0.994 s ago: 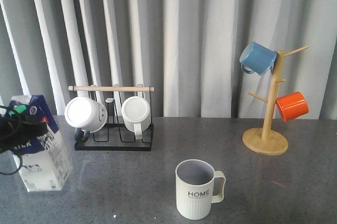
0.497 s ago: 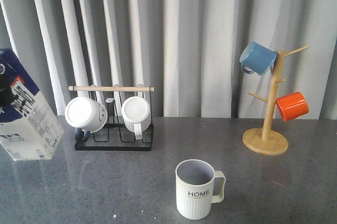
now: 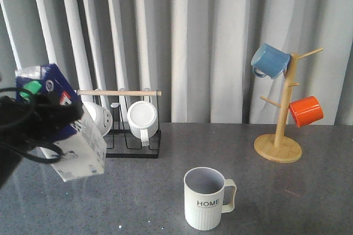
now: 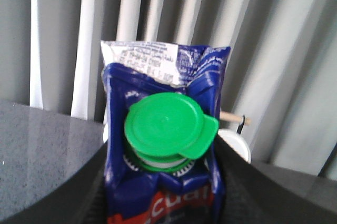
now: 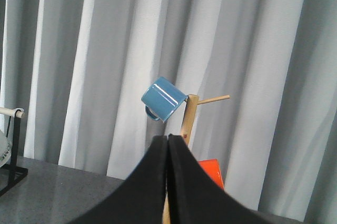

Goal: Place milk next to cup
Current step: 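Lift the milk carton and carry it toward the white mug, then lower the milk carton onto the table beside the white mug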

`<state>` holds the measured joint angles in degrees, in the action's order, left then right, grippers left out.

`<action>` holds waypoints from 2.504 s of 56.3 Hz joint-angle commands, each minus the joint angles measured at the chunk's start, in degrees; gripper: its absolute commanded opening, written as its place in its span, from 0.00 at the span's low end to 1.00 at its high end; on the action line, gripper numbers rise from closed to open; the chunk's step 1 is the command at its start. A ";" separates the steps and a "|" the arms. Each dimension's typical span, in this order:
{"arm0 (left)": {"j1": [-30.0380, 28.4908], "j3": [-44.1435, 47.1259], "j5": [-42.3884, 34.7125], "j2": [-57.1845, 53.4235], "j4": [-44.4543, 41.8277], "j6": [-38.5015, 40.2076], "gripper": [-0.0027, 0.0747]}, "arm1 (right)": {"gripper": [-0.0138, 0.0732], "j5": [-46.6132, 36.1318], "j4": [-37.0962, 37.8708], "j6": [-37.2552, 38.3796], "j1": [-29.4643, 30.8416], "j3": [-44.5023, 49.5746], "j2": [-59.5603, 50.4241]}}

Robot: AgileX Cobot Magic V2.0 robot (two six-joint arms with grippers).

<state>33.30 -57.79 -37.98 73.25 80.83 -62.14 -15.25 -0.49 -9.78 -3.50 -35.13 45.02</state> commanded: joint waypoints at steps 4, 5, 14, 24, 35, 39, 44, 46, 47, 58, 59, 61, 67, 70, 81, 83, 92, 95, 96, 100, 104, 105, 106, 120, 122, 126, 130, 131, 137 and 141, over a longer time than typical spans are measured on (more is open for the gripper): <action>5.96 -2.65 -1.40 4.72 -0.43 -0.63 0.03 | 0.15 -4.41 0.49 -0.19 0.44 -1.51 -0.33; 6.40 -3.05 -1.19 5.67 -0.43 -0.63 0.03 | 0.15 -4.41 0.49 -0.19 0.44 -1.51 -0.33; 9.94 -7.36 -1.48 12.17 -0.43 -0.63 0.03 | 0.15 -4.41 0.49 -0.19 0.44 -1.51 -0.33; 10.86 -11.45 -1.72 16.96 -0.33 -0.63 0.03 | 0.15 -4.41 0.49 -0.19 0.44 -1.51 -0.33; 11.60 -12.41 -1.98 19.57 -0.54 -0.63 0.03 | 0.15 -4.41 0.49 -0.19 0.44 -1.51 -0.33; 12.04 -12.41 -2.60 20.28 -0.48 -0.63 0.03 | 0.15 -4.41 0.49 -0.19 0.44 -1.51 -0.33; 12.21 -12.41 -2.60 21.13 -0.48 -0.59 0.03 | 0.15 -4.41 0.49 -0.19 0.44 -1.51 -0.33; 12.49 -12.41 -2.60 21.42 -0.48 -0.43 0.03 | 0.15 -4.41 0.49 -0.19 0.44 -1.51 -0.33; 12.62 -12.41 -2.60 21.52 -0.48 -0.43 0.03 | 0.15 -4.41 0.49 -0.19 0.44 -1.51 -0.33; 12.62 -12.41 -2.85 23.56 -0.48 -0.15 0.03 | 0.15 -4.41 0.49 -0.19 0.44 -1.51 -0.33; 12.62 -12.41 -2.85 23.71 -0.48 -0.15 0.03 | 0.15 -4.41 0.49 -0.19 0.44 -1.51 -0.33; 12.62 -12.41 -2.91 24.23 -0.48 -0.15 0.03 | 0.15 -4.41 0.49 -0.19 0.44 -1.51 -0.33; 12.62 -12.41 -3.13 25.34 -0.48 -0.15 0.03 | 0.15 -4.41 0.49 -0.19 0.44 -1.51 -0.33; 12.62 -12.41 -3.08 25.39 -0.48 -0.15 0.03 | 0.15 -4.41 0.49 -0.19 0.44 -1.51 -0.33; 12.62 -12.41 -3.21 25.39 -0.54 -0.15 0.03 | 0.15 -4.43 0.49 -0.19 0.44 -1.51 -0.33; 12.62 -12.41 -3.22 25.39 -0.54 -0.15 0.03 | 0.15 -4.43 0.49 -0.19 0.44 -1.51 -0.33; 12.62 -12.41 -3.22 25.39 -0.54 -0.15 0.03 | 0.15 -4.43 0.49 -0.19 0.44 -1.51 -0.33; 12.62 -12.41 -3.22 25.39 -0.54 -0.15 0.03 | 0.15 -4.43 0.49 -0.19 0.44 -1.51 -0.33; 12.62 -12.41 -3.22 25.39 -0.54 -0.15 0.03 | 0.15 -4.43 0.49 -0.19 0.44 -1.51 -0.33; 12.62 -12.41 -3.22 25.39 -0.54 -0.15 0.03 | 0.15 -4.43 0.49 -0.19 0.44 -1.51 -0.33; 12.62 -12.41 -2.92 25.39 -0.54 -0.15 0.03 | 0.15 -4.43 0.49 -0.19 0.44 -1.51 -0.33; 12.62 -12.41 -2.77 25.39 -0.54 -0.15 0.03 | 0.15 -4.43 0.49 -0.19 0.44 -1.51 -0.33; 12.62 -12.41 -2.71 25.39 -0.54 -0.15 0.03 | 0.15 -4.43 0.49 -0.19 0.44 -1.51 -0.33; 12.62 -12.41 -4.31 25.39 -0.49 -0.15 0.03 | 0.15 -4.43 0.49 -0.19 0.44 -1.51 -0.33; 12.62 -12.41 -4.31 25.39 -0.49 -0.15 0.03 | 0.15 -4.43 0.49 -0.19 0.44 -1.51 -0.33; 12.62 -12.41 -4.31 25.39 -0.49 -0.15 0.04 | 0.15 -4.43 0.49 -0.19 0.44 -1.51 -0.33; 12.62 -12.41 -4.31 25.39 -0.55 -0.15 0.05 | 0.15 -4.43 0.49 -0.19 0.44 -1.51 -0.33; 12.62 -12.41 -4.31 25.39 -0.55 -0.15 0.06 | 0.15 -4.43 0.49 -0.19 0.44 -1.51 -0.33; 12.62 -12.41 -3.62 25.28 -0.68 -0.15 0.15 | 0.15 -4.43 0.49 -0.19 0.44 -1.51 -0.33; 12.62 -12.41 -2.26 25.24 -0.68 -0.15 0.28 | 0.15 -4.43 0.49 -0.19 0.44 -1.51 -0.33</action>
<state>45.76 -68.61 -40.50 100.66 81.75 -62.56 -15.20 -0.49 -9.78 -3.50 -35.13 45.02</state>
